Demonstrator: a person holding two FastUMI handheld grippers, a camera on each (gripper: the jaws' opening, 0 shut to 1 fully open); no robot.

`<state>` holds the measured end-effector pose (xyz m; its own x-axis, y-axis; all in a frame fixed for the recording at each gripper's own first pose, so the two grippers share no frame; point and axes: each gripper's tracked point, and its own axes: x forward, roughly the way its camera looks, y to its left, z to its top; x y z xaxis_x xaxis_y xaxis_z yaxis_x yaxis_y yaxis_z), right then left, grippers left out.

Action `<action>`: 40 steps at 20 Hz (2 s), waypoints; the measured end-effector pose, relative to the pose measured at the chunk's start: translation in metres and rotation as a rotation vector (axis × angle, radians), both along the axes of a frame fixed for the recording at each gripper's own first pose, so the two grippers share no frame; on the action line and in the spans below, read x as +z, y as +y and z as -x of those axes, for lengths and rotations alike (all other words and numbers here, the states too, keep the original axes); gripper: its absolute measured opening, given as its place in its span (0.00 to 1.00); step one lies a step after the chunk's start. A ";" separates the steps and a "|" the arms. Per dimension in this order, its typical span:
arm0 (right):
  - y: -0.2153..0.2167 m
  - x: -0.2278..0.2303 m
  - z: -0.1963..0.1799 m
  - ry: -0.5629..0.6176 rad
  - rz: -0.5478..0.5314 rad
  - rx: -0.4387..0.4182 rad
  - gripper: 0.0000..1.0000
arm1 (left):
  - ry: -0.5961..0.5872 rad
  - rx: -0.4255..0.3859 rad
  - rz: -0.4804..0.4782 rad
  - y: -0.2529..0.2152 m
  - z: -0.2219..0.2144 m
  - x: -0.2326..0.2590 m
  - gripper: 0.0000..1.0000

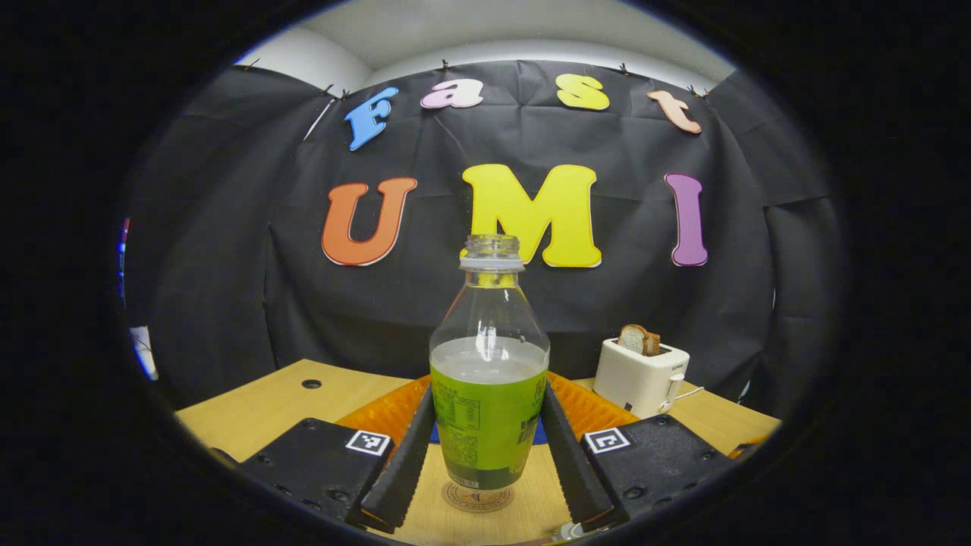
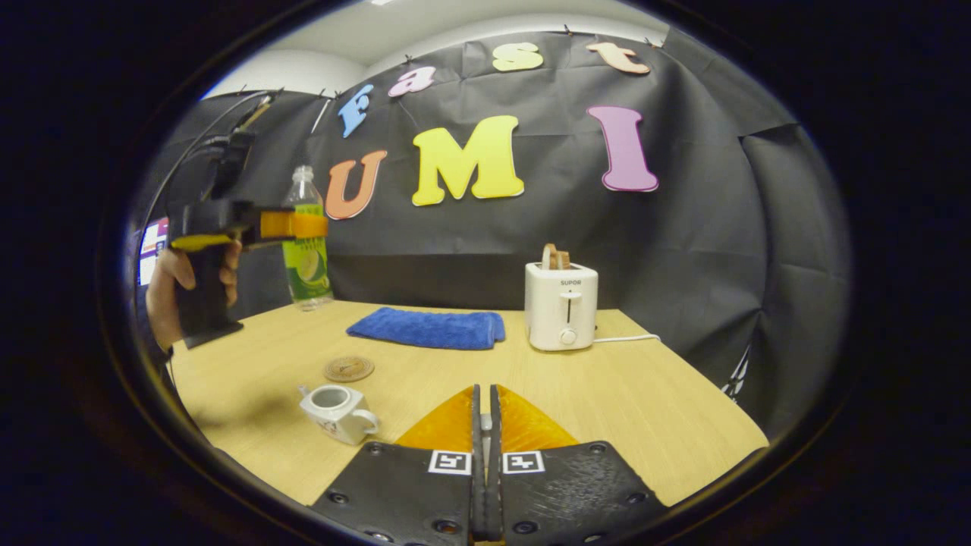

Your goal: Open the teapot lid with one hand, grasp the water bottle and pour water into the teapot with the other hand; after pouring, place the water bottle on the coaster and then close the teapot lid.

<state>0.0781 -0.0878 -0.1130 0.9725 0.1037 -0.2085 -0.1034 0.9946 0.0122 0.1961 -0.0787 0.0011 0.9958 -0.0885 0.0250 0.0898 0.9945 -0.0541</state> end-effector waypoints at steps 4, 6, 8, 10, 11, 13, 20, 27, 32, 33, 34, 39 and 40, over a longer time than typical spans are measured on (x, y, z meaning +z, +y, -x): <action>0.004 -0.008 -0.002 0.014 -0.002 0.002 0.00 | 0.062 -0.019 0.012 0.003 -0.021 -0.052 0.79; 0.004 -0.011 -0.003 0.019 -0.001 0.000 0.00 | 0.083 -0.006 0.031 0.007 -0.028 -0.072 0.78; 0.004 -0.014 -0.004 0.024 0.000 -0.003 0.00 | 0.105 -0.003 0.067 0.009 -0.031 -0.087 0.79; 0.005 -0.018 -0.006 0.034 0.002 0.000 0.00 | 0.113 0.003 0.050 0.009 -0.031 -0.098 0.78; 0.004 -0.021 -0.006 0.040 0.000 -0.003 0.00 | 0.107 -0.004 0.032 0.007 -0.031 -0.102 0.79; 0.006 -0.024 -0.007 0.050 -0.002 0.000 0.00 | 0.094 -0.013 -0.010 0.002 -0.031 -0.107 0.78; 0.017 -0.028 -0.005 0.058 0.020 0.016 0.00 | 0.066 -0.025 -0.059 -0.002 -0.028 -0.105 0.81; 0.042 0.001 0.005 -0.003 0.044 0.043 0.01 | 0.005 -0.023 -0.071 -0.005 -0.007 -0.068 0.96; 0.081 0.041 0.005 -0.078 -0.032 0.103 0.00 | -0.035 -0.029 -0.041 0.005 0.021 -0.040 0.96; 0.091 0.048 0.004 -0.095 -0.048 0.114 0.00 | -0.044 -0.020 -0.037 0.011 0.029 -0.037 0.96; 0.099 0.055 0.002 -0.113 -0.063 0.123 0.00 | -0.061 0.005 -0.035 0.022 0.041 -0.029 0.96; 0.145 0.063 -0.006 -0.162 -0.130 0.192 0.00 | -0.061 0.115 -0.034 0.066 0.095 -0.018 0.96; 0.149 0.057 -0.009 -0.154 -0.118 0.183 0.00 | -0.067 0.133 -0.036 0.074 0.103 -0.015 0.96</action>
<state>0.0873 0.0615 -0.0560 0.9548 0.2951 -0.0351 -0.2907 0.9519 0.0971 0.0928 -0.0046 -0.0141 0.9950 0.0421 0.0908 -0.0407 0.9990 -0.0170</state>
